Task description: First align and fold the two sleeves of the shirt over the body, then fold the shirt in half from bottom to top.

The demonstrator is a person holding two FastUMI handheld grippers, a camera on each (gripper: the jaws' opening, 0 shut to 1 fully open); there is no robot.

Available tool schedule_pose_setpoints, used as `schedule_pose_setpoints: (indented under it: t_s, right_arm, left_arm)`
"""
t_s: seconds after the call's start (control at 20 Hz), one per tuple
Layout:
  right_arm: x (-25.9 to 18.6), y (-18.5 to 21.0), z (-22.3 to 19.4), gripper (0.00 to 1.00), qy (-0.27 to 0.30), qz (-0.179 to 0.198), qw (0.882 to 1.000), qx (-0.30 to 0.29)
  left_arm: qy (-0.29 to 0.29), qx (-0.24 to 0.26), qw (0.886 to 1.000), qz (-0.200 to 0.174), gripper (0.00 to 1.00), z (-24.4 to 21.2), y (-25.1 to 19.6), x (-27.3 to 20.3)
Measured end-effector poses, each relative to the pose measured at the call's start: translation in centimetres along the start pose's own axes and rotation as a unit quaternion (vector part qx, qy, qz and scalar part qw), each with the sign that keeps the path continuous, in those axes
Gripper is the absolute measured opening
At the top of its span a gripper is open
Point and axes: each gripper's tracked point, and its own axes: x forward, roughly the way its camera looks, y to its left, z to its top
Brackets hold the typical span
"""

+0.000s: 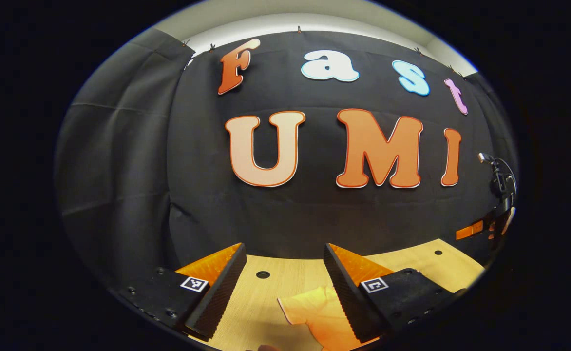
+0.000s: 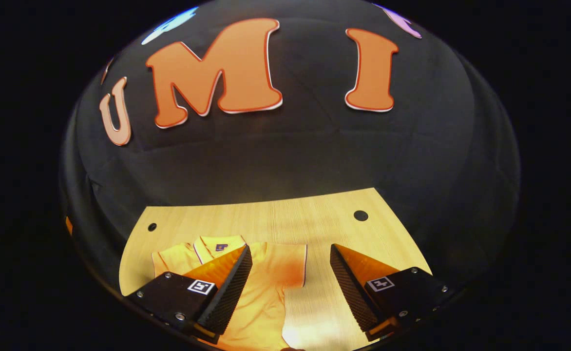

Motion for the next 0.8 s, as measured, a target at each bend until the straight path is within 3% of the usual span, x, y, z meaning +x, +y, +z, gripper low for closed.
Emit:
schedule_pose_setpoints:
  t_s: [0.1,0.4,0.8]
  right_arm:
    - [3.3,-0.2,-1.4,0.98,0.045,0.007,0.999,0.010]
    - [12.6,-3.3,-7.4,0.99,0.169,-0.024,0.985,-0.014]
    - [18.7,-3.1,-13.4,0.99,0.266,-0.028,0.963,-0.014]
  left_arm:
    - [0.008,-0.001,1.000,0.010,0.98,-0.8,1.0,0.6]
    - [0.050,0.024,0.997,0.053,0.98,-4.6,3.6,2.7]
    - [0.104,0.022,0.994,0.039,0.96,-9.5,2.3,4.8]
